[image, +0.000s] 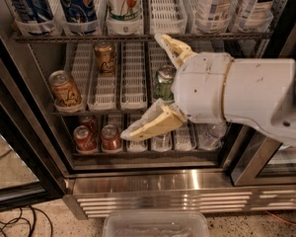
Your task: Pick pepsi can from top shelf of fridge
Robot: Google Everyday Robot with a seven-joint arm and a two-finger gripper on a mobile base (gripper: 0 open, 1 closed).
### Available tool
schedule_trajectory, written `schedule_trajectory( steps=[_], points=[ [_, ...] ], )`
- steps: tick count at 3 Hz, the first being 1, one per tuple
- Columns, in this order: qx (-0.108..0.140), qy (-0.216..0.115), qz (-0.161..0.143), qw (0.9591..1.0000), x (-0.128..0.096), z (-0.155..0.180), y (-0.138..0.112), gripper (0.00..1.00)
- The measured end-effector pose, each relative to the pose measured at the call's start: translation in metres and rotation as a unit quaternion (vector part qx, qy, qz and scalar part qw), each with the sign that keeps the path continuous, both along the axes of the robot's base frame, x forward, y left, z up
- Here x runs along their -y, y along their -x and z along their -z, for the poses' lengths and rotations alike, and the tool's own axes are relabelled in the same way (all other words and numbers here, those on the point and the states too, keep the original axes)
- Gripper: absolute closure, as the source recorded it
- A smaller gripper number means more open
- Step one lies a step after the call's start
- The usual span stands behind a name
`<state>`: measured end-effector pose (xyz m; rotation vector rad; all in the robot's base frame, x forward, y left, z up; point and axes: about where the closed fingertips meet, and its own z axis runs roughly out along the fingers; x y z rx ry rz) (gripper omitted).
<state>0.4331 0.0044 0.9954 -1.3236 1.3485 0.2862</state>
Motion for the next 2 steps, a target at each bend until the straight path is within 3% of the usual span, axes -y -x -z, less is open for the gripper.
schedule_trajectory(
  steps=[1,2],
  points=[
    [-0.009,-0.039,0.000,0.9992,-0.029,0.002,0.027,0.00],
    [-0.032,-0.092,0.021,0.9950,-0.062,0.003,0.030,0.00]
  ],
)
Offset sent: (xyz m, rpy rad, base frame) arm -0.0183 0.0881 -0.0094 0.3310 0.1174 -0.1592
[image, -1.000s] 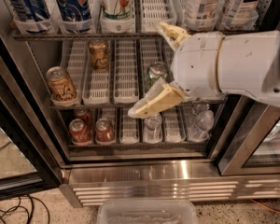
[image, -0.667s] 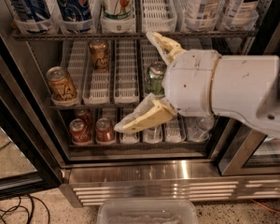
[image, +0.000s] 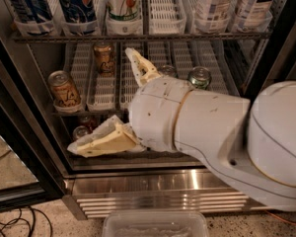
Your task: Pick pepsi can from top shelf of fridge
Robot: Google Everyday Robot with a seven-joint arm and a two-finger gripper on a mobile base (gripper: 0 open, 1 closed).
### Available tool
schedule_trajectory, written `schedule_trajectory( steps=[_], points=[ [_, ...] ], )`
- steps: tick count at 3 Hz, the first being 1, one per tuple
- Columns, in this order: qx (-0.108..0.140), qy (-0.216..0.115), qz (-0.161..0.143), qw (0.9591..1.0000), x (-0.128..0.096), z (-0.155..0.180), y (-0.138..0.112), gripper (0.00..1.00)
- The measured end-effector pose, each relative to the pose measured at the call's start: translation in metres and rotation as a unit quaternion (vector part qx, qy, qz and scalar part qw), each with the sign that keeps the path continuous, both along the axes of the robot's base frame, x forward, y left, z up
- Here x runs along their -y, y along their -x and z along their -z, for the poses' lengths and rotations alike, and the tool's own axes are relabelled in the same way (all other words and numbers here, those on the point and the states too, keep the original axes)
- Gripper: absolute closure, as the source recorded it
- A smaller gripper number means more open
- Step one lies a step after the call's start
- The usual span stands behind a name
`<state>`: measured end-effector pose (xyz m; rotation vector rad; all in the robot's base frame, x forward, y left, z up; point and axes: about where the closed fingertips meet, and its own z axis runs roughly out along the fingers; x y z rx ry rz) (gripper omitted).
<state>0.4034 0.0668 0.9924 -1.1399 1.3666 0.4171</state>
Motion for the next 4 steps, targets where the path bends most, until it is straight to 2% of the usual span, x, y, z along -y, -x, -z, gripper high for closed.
schedule_trajectory(
  steps=[1,2,4],
  points=[
    [-0.017,-0.040,0.042,0.9982,-0.018,0.001,-0.021,0.00],
    [-0.020,-0.064,0.080,0.9945,-0.026,-0.001,-0.045,0.00],
    [-0.012,-0.109,0.132,0.9852,-0.028,-0.027,-0.076,0.00]
  ],
)
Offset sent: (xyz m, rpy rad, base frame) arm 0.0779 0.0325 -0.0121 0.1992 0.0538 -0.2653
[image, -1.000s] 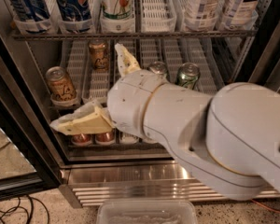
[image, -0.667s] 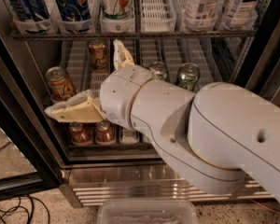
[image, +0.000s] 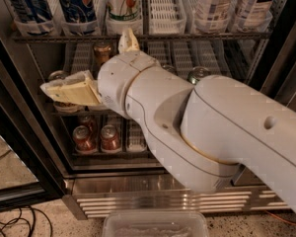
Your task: Pick pepsi can from top shelf of fridge
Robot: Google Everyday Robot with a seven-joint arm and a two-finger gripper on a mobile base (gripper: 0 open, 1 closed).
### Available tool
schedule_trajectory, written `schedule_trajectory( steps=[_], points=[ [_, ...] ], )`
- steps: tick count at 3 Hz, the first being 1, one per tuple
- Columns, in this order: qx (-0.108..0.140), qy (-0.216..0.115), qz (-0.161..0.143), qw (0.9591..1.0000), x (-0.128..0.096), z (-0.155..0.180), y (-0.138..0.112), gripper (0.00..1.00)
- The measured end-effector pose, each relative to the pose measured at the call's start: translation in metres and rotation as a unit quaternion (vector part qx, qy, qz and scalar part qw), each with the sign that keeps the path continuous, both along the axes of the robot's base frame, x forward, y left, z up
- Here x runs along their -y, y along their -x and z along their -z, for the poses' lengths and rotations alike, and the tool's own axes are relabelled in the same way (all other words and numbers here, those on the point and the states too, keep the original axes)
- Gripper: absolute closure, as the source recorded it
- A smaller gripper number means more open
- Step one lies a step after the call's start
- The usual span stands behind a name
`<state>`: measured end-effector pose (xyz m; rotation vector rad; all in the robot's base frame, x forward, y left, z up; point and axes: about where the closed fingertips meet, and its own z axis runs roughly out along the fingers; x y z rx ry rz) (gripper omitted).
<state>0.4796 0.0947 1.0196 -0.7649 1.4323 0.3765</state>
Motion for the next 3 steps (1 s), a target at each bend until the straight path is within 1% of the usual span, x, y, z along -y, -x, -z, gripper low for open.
schedule_trajectory(
  steps=[1,2,3],
  points=[
    [0.024,-0.015,0.000,0.9996,-0.004,-0.024,-0.006,0.00],
    [0.043,-0.030,-0.004,0.9986,-0.006,-0.042,-0.010,0.00],
    [0.052,-0.040,-0.012,0.9978,-0.010,-0.049,-0.014,0.00]
  ],
)
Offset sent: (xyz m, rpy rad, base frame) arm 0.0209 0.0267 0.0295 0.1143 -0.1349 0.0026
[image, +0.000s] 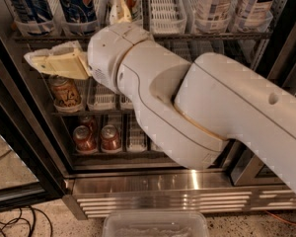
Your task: Pick pepsi can from top shelf of fridge
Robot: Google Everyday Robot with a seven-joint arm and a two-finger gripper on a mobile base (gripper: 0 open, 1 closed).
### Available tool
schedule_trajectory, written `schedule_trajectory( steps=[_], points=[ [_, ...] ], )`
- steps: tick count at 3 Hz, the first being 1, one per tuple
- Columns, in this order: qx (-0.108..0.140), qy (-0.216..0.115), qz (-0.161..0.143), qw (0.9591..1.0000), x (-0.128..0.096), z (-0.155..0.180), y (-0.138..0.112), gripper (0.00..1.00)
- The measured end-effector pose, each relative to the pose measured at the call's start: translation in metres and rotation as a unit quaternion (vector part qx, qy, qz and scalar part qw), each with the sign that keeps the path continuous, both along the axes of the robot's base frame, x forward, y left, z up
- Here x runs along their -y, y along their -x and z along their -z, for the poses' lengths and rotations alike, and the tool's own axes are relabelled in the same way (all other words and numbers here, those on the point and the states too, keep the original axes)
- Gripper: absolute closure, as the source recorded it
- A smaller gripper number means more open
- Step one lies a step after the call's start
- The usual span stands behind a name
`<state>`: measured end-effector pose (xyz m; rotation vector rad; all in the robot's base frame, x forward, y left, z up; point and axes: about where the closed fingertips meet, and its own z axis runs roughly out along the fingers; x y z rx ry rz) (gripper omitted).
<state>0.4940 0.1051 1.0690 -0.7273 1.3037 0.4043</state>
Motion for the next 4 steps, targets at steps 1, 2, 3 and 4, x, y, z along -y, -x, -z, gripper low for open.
schedule_trajectory(
  steps=[1,2,3,4],
  points=[
    [0.001,-0.009,-0.016,0.9998,-0.013,-0.002,-0.001,0.03],
    [-0.003,-0.005,-0.020,0.9998,-0.026,0.001,-0.004,0.06],
    [-0.014,0.004,-0.006,0.9999,-0.031,0.005,-0.010,0.11],
    [-0.026,0.004,0.010,0.9996,-0.034,0.008,-0.018,0.13]
  ],
)
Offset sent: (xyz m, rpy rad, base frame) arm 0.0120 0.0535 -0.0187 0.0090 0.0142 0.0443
